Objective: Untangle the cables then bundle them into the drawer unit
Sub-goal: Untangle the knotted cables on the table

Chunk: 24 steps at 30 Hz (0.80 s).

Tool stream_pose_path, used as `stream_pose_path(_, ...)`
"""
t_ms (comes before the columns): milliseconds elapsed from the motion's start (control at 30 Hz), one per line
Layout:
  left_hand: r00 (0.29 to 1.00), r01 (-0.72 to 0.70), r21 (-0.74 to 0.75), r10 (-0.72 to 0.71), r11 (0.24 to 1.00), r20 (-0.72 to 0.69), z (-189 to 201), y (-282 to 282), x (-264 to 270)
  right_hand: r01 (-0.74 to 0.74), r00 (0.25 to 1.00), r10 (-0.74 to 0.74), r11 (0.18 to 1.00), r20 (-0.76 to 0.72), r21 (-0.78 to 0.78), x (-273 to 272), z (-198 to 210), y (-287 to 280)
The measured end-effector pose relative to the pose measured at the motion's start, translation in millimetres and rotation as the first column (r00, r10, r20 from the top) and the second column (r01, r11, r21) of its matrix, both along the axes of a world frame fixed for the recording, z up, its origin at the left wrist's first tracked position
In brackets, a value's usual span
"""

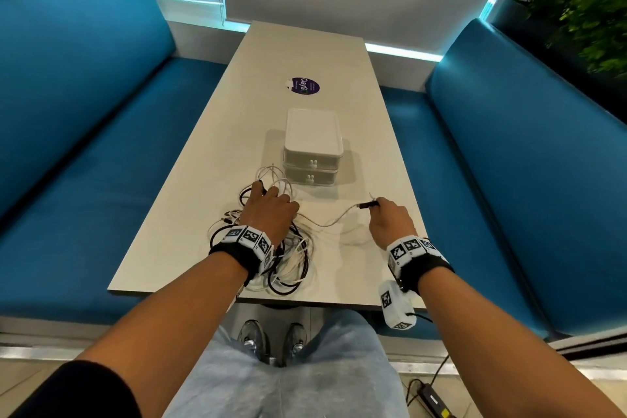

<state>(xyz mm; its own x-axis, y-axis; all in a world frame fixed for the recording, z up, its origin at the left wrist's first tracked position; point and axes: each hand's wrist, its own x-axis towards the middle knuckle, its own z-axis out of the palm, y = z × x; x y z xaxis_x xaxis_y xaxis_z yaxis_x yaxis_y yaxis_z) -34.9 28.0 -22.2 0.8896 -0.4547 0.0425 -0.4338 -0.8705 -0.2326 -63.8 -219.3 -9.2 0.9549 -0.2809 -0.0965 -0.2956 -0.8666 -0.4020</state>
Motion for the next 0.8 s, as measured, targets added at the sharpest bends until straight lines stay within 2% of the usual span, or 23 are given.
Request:
stream_pose_path(233, 0.999, -0.042, 0.042, 0.043, 0.998, -0.010, 0, -3, -2, -0.058, 0.996, 0.038, 0.967, 0.084, 0.249, 0, 3, 7)
stream_pose_path(500, 0.999, -0.034, -0.025, 0.033, 0.999, -0.013, 0, -5, -3, -0.176, 0.984, 0.168, 0.926, 0.052, 0.333, 6, 9, 54)
stream_pose_path(600, 1.000, -0.008, -0.058, 0.009, 0.998, 0.007, -2, -5, -4, -0.226, 0.973, 0.231, 0.922, 0.022, 0.314, 8, 8, 76)
stream_pose_path(800, 0.998, 0.032, -0.100, -0.026, 0.994, 0.059, -5, -1, -8, -0.336, 0.933, 0.351, 0.929, -0.080, 0.152, 12, -6, 97)
